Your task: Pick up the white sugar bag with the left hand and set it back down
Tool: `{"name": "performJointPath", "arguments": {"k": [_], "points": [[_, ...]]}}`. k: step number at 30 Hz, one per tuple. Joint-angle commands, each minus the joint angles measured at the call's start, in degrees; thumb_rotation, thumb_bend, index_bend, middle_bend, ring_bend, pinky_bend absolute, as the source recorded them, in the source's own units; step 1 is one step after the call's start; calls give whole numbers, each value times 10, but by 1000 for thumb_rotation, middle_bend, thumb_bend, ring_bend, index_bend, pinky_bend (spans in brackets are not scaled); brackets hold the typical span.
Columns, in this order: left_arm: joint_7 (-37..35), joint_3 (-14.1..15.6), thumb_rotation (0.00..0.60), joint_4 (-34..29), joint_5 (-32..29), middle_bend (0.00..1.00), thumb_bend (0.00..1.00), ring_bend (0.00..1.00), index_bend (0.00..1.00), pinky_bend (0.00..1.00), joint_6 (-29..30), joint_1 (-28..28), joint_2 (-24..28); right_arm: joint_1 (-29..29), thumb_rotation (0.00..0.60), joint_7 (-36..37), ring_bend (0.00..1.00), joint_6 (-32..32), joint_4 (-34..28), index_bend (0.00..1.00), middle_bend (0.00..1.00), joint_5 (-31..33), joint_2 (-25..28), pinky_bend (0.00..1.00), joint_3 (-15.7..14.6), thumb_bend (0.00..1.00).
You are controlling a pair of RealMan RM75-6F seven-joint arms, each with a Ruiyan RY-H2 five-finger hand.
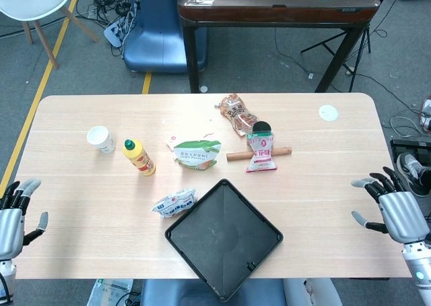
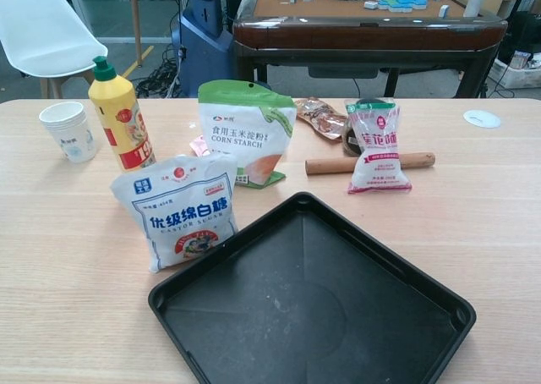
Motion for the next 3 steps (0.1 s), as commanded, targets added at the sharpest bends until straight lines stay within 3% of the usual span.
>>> {"name": "performJointPath", "arguments": {"k": [1,3], "points": [[3,6,600,3,8,162,379,98,169,238,2,10,-10,-2,600,-2,188,2,-1,312,341,5,0,60,0,234],[9,6,600,1,6,163,379,98,169,238,-4,13,-10,-4,600,-5,188,4,-1,312,341,8,0,60,-1,234]]}}
